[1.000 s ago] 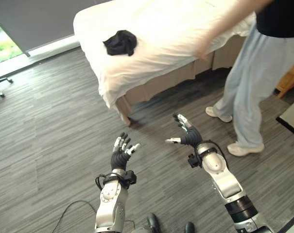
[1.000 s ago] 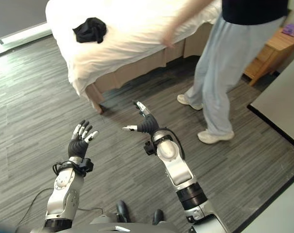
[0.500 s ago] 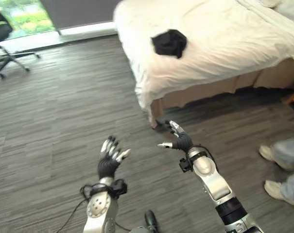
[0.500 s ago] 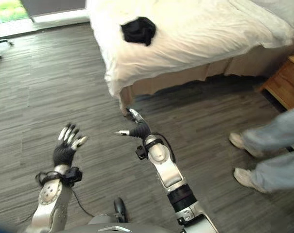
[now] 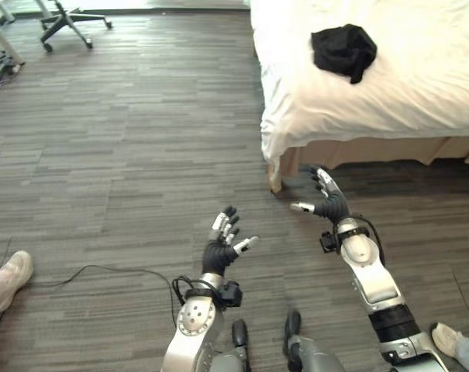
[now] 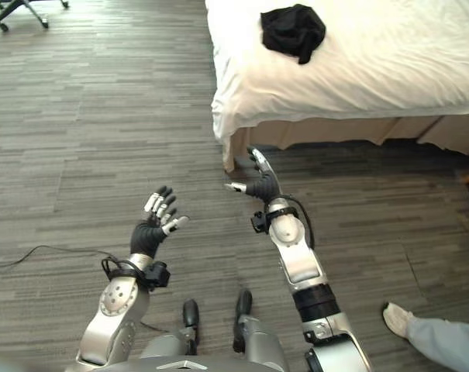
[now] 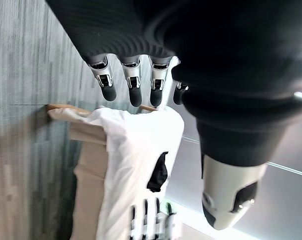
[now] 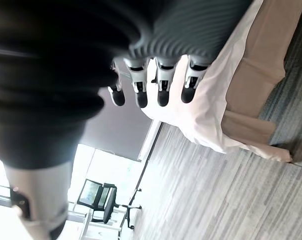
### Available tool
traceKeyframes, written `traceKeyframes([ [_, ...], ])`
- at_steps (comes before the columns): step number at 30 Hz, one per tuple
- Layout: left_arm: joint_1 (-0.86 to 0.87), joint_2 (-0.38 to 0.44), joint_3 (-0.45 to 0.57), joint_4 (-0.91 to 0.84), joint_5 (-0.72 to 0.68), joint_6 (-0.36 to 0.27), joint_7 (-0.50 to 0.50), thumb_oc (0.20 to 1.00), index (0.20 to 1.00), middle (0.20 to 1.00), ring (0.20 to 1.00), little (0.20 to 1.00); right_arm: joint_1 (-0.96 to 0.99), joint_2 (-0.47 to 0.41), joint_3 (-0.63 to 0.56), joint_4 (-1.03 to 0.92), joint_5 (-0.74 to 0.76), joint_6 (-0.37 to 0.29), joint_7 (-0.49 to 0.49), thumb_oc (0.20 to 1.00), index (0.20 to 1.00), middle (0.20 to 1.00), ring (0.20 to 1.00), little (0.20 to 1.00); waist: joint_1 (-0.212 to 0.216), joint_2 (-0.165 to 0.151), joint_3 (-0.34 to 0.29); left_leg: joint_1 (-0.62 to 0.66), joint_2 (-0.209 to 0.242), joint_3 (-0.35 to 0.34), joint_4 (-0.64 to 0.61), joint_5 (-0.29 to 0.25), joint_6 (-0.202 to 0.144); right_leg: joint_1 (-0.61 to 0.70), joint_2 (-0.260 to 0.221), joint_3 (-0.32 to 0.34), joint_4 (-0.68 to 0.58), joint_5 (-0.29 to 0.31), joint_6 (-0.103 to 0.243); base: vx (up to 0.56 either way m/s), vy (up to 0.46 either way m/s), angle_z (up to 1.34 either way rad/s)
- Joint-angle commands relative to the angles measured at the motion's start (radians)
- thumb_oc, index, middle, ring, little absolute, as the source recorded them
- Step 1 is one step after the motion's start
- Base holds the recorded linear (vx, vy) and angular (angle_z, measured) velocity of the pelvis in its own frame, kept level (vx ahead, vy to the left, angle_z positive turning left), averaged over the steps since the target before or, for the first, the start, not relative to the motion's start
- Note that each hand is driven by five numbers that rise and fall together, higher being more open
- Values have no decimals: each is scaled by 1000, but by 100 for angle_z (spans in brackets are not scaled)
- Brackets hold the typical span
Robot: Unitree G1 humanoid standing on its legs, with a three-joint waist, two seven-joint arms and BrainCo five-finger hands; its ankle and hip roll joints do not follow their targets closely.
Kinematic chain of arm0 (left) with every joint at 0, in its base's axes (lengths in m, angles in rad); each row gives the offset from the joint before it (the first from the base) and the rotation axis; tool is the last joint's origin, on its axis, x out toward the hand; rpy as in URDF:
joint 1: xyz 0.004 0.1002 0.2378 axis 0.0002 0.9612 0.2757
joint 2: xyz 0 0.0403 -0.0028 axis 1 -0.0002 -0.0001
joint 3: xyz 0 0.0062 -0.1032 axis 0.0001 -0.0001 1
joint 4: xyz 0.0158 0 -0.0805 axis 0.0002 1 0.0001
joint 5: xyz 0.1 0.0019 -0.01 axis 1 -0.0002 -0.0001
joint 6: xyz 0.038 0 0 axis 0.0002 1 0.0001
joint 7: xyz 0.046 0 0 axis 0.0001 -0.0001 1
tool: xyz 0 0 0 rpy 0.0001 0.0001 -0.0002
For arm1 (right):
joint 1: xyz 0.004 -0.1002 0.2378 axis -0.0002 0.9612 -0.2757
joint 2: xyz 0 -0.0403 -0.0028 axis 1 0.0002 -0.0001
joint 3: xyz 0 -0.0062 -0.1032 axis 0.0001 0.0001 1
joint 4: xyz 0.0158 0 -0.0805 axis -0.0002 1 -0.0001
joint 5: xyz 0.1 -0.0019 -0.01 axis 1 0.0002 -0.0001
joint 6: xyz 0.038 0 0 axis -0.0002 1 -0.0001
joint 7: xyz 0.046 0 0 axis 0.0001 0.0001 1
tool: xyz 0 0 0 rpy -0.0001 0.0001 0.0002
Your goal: Pick up bed clothes into laundry basket.
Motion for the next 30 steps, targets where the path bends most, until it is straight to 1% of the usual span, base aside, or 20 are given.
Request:
traceKeyframes([
  [1,16,32,-19,-137,-36,-125,-52,1000,1000,1000,1000,1000,-43,-48,-80,-57,-33,-88,-54,1000,1000,1000,1000,1000,12,-11,-15,144,14,-7,-55,-55,-58,54,30,2,-64,137,3,450,-53,79],
  [3,37,35,-36,-153,-51,-148,-65,1000,1000,1000,1000,1000,-20,-72,-104,-81,-42,-92,-65,1000,1000,1000,1000,1000,6,-2,-21,194,-9,-46,-55,-94,-46,71,35,39,-64,146,-13,448,-29,80],
  [6,72,37,-58,-172,-60,-173,-61,1000,1000,1000,1000,1000,36,-92,-119,-99,-41,-102,-56,1000,1000,1000,1000,1000,-1,5,-29,312,-27,-57,-28,-167,-52,163,11,10,-64,146,-37,487,-78,60],
  [8,74,23,-59,-166,-67,-190,-50,1000,1000,1000,1000,1000,45,-102,-121,-101,-49,-102,-58,1000,1000,1000,1000,1000,-8,-2,-22,263,-28,-44,183,-196,-69,230,-26,-20,-64,126,-35,299,-101,10],
  [9,74,22,-59,-166,-67,-190,-50,1000,1000,1000,1000,1000,45,-102,-121,-101,-49,-102,-58,1000,1000,1000,1000,1000,-10,1,-22,258,-25,-46,193,-203,-69,231,-24,-23,-64,125,-35,236,-138,18],
  [10,59,23,-50,-185,-78,-198,-58,1000,1000,1000,1000,1000,37,-125,-145,-98,-63,-99,-64,1000,1000,1000,1000,1000,-21,-6,-5,99,-4,-27,506,-141,-120,270,-52,-59,-64,100,-35,167,-121,21],
  [11,55,22,-51,-192,-83,-208,-60,1000,1000,1000,1000,1000,35,-131,-159,-98,-64,-100,-73,1000,1000,1000,1000,1000,-20,-6,1,20,-1,-31,616,-94,-150,282,-58,-70,-64,82,-38,240,-137,26],
  [12,55,19,-53,-190,-85,-209,-64,1000,1000,1000,1000,1000,33,-136,-166,-94,-64,-98,-82,1000,1000,1000,1000,1000,-13,-7,6,-29,-21,-47,644,-96,-145,293,-61,-73,-64,62,-43,226,-44,22],
  [13,55,10,-56,-177,-93,-212,-75,1000,1000,1000,1000,1000,33,-144,-173,-96,-58,-97,-88,1000,1000,1000,1000,1000,-10,-3,3,-103,-70,-68,670,-141,-111,304,-60,-79,-64,38,-46,277,-30,20],
  [14,58,6,-52,-170,-99,-215,-79,1000,1000,1000,1000,1000,37,-147,-185,-107,-56,-97,-90,1000,1000,1000,1000,1000,-8,0,3,-144,-93,-78,667,-158,-91,319,-58,-77,-64,27,-47,304,-19,4],
  [15,69,5,-51,-168,-101,-224,-86,1000,1000,1000,1000,1000,42,-151,-191,-114,-64,-100,-93,1000,1000,1000,1000,1000,-9,3,5,-166,-74,-61,614,-170,-75,335,-56,-85,-64,11,-44,451,40,-2],
  [16,101,12,-45,-164,-100,-236,-99,1000,1000,1000,1000,1000,56,-165,-179,-113,-87,-108,-86,1000,1000,1000,1000,1000,6,12,5,-163,-14,-13,481,-143,-65,372,-56,-93,-64,-25,-35,518,97,3],
  [18,126,9,-37,-150,-106,-251,-104,1000,1000,1000,1000,1000,33,-178,-160,-99,-97,-106,-81,1000,1000,1000,1000,1000,36,22,14,-187,50,-22,262,-18,-59,413,-36,-80,-64,-47,-36,508,181,8],
  [21,145,10,-35,-124,-102,-268,-111,1000,1000,1000,1000,1000,-32,-200,-149,-45,-93,-96,-98,1000,1000,1000,1000,1000,71,13,37,-188,158,-23,-40,136,-106,484,-53,-73,-64,-95,-27,436,159,-65],
  [23,171,23,-54,-135,-96,-274,-105,1000,1000,1000,1000,1000,-73,-195,-115,11,-109,-86,-112,1000,1000,1000,1000,1000,89,15,27,-209,222,-12,-55,136,-126,563,-52,-70,-64,-132,-1,553,225,-24],
  [24,174,23,-55,-137,-95,-273,-104,1000,1000,1000,1000,1000,-73,-195,-114,13,-109,-87,-113,1000,1000,1000,1000,1000,89,15,30,-202,222,-10,-55,130,-128,569,-53,-70,-64,-135,-1,515,220,4],
  [25,185,28,-53,-133,-83,-270,-93,1000,1000,1000,1000,1000,-70,-192,-104,32,-124,-90,-114,1000,1000,1000,1000,1000,93,23,23,-168,227,-4,-55,154,-138,596,-46,-66,-64,-161,5,444,229,0],
  [26,188,18,-61,-123,-75,-267,-86,1000,1000,1000,1000,1000,-62,-183,-88,61,-146,-91,-119,1000,1000,1000,1000,1000,101,23,-2,-142,217,3,-55,187,-126,626,-46,-57,-64,-171,22,585,294,-12],
  [28,180,24,-71,-82,-53,-263,-77,1000,1000,1000,1000,1000,-92,-177,-70,158,-172,-95,-146,1000,1000,1000,1000,1000,114,6,-11,-58,187,30,-55,216,-117,657,-75,-46,-40,-144,56,499,278,-34],
  [30,173,35,-100,-37,-5,-267,-42,1000,1000,1000,1000,1000,-176,-203,-44,317,-204,-89,-198,1000,1000,1000,1000,1000,116,-4,-11,-13,188,57,-55,215,-111,611,-89,-28,129,-113,69,363,229,-23],
])
